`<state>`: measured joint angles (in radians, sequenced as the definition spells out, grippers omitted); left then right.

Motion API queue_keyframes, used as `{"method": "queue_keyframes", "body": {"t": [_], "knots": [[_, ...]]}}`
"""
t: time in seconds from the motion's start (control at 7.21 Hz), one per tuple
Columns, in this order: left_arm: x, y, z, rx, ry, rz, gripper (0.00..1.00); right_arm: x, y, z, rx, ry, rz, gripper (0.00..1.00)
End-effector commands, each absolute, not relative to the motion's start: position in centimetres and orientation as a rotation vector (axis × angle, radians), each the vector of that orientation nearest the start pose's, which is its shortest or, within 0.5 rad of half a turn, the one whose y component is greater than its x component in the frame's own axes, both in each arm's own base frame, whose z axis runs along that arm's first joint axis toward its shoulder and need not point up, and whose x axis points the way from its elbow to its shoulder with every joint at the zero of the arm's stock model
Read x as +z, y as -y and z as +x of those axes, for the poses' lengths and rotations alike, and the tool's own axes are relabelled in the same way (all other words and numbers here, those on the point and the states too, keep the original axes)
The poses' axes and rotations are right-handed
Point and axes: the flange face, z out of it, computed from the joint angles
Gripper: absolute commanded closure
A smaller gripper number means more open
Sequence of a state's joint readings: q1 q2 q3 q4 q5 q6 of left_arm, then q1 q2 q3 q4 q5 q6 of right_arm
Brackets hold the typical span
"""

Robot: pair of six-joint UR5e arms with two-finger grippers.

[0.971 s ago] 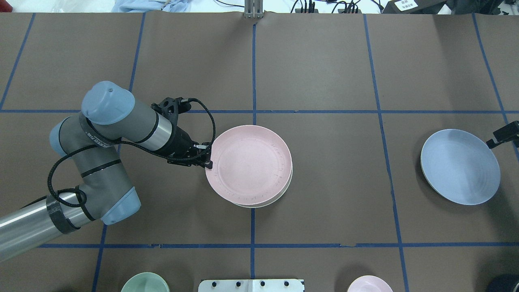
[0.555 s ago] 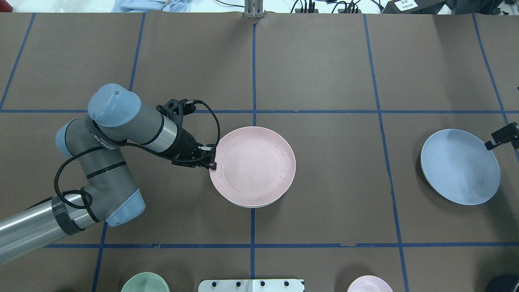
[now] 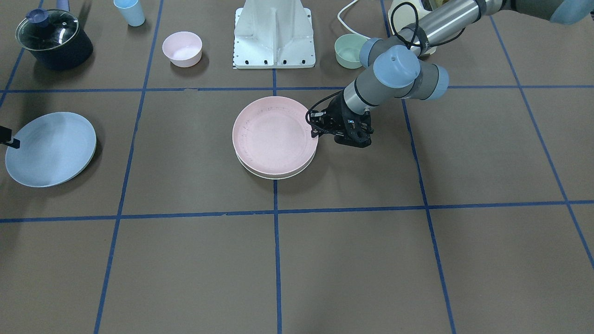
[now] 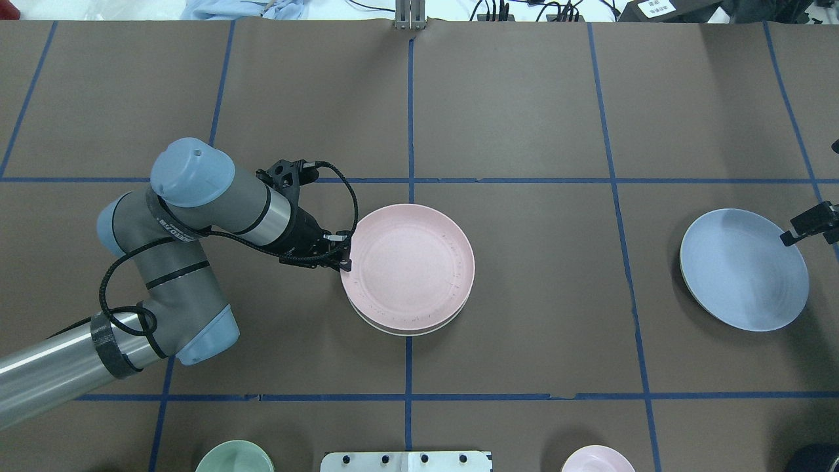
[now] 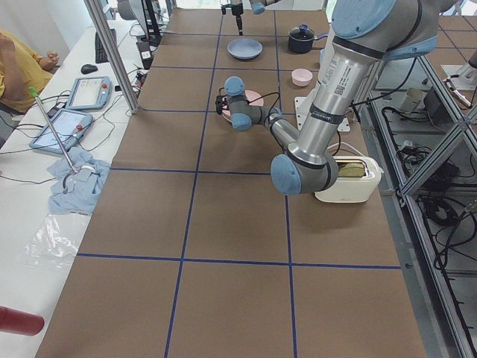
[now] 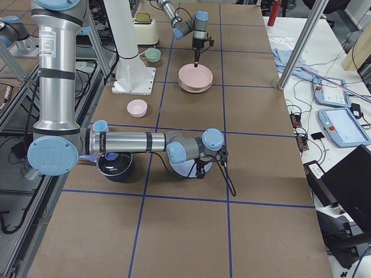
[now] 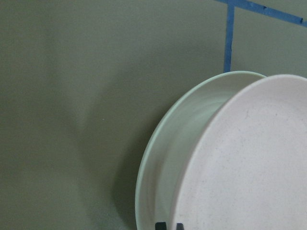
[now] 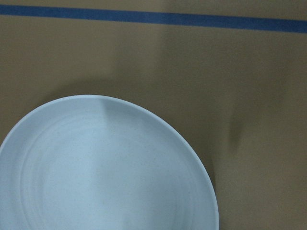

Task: Stack three plates with pink and blue
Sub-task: 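Lower the pink plate onto the cream plate and open the left gripper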

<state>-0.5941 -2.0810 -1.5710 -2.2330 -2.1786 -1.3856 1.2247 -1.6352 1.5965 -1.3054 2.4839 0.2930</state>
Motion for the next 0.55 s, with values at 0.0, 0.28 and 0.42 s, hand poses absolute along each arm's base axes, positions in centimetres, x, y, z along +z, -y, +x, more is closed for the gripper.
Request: {"method": "queue_keyframes", "body": {"t": [0.0, 0.28, 0.42], "knots": [[27.3, 43.5, 50.5, 0.004, -1.259, -0.055, 0.3, 64.0, 46.3, -11.8, -0.166, 0.933, -0.099, 0.0], [26.3, 43.2, 49.7, 0.008, -1.28, -0.041, 0.26, 65.2, 46.0, -13.0, -0.181, 0.924, -0.129, 0.0], [25.7, 43.2, 49.0, 0.008, -1.291, -0.031, 0.26, 65.5, 46.0, -13.2, -0.182, 0.922, -0.136, 0.0]]}}
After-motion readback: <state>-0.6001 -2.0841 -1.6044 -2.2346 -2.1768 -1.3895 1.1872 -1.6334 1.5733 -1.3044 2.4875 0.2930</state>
